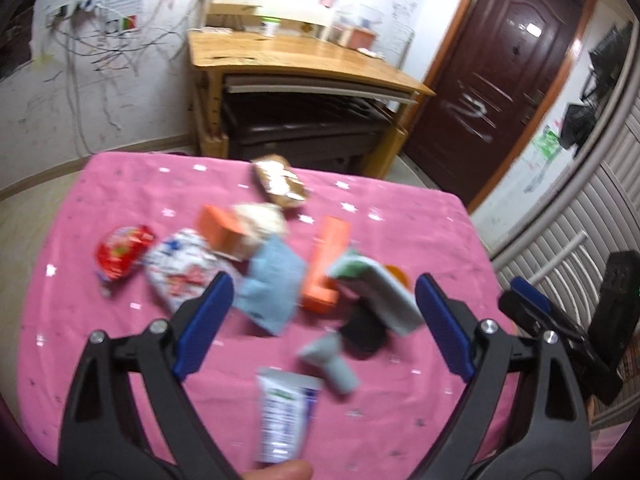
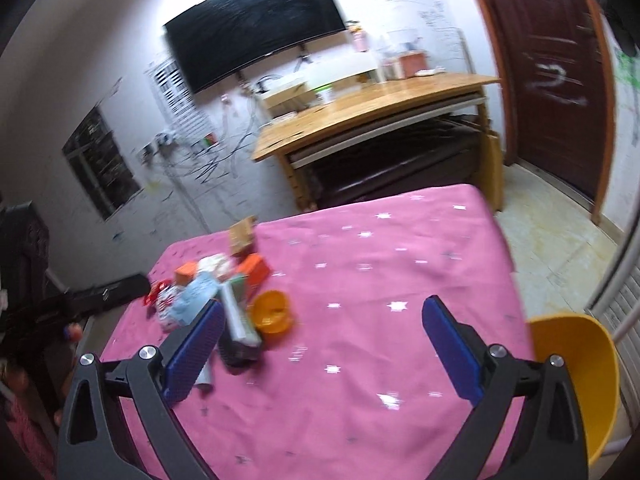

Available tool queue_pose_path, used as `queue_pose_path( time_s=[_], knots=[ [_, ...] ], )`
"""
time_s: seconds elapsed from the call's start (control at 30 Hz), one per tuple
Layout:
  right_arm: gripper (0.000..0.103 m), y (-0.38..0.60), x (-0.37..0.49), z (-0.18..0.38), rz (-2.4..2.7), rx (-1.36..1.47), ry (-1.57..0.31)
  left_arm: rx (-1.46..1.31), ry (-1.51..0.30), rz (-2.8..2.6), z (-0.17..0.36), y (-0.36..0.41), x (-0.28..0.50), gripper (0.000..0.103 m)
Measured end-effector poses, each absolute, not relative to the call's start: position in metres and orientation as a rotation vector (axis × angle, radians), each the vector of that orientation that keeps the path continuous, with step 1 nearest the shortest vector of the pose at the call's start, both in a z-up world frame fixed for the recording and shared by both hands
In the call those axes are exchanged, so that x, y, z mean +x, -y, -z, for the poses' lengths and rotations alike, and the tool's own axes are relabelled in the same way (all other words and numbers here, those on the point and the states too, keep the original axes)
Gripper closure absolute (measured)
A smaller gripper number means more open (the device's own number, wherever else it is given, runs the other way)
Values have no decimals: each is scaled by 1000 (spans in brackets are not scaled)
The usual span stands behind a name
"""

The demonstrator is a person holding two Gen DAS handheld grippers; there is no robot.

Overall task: Collect trash
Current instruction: 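Move both tools back over the table items, then grasp the red candy wrapper with the left tool while the right tool grasps the white-green strip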

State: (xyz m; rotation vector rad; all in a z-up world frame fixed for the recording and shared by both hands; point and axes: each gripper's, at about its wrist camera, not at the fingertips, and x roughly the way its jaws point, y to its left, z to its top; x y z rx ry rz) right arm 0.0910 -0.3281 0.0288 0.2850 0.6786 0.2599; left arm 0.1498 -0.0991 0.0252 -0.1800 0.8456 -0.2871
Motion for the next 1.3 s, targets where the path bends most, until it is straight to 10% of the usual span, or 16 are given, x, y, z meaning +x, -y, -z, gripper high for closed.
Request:
queue_pose_path(
  time_s=[0.83,1.17,1.3],
  knots=[
    [20,225,126,-19,-294,-16,-701,76,-882,186,30,-32,197,15],
    [39,215,130,-7,-282,-56,-732,141,-898,222,45,-25,213,47],
    [41,216,134,-5,-271,-56,-742,151,-894,250,48,-22,212,76]
  ],
)
